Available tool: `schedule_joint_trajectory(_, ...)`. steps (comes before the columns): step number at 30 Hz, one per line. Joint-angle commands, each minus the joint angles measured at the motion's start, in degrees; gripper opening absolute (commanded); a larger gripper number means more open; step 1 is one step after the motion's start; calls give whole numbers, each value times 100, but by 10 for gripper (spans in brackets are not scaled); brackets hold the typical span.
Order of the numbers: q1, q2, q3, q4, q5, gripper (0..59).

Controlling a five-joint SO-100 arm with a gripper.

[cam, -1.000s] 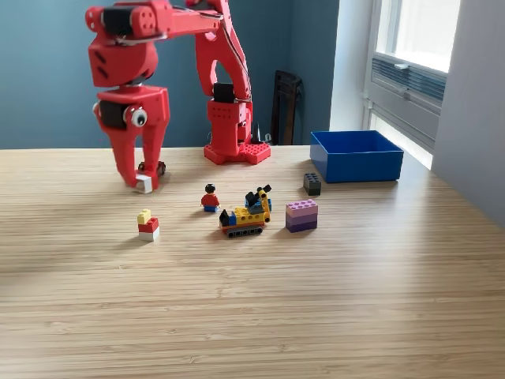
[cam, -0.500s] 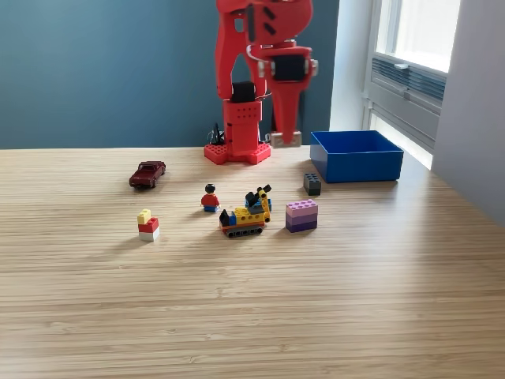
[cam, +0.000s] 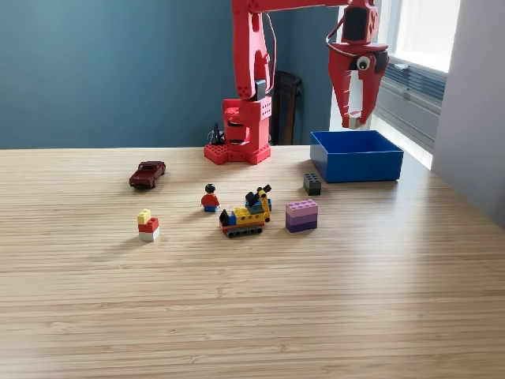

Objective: Grasp a lego block and put it in the bin.

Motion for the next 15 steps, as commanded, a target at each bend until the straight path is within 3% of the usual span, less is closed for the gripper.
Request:
schedule_joint_trajectory(1, -835, 492, 18, 70, -185, 0)
schedule_joint_trajectory(9, -984, 334, 79, -167, -308, 0)
schedule_joint_trajectory(15, -773, -835, -554, -132, -281, 0)
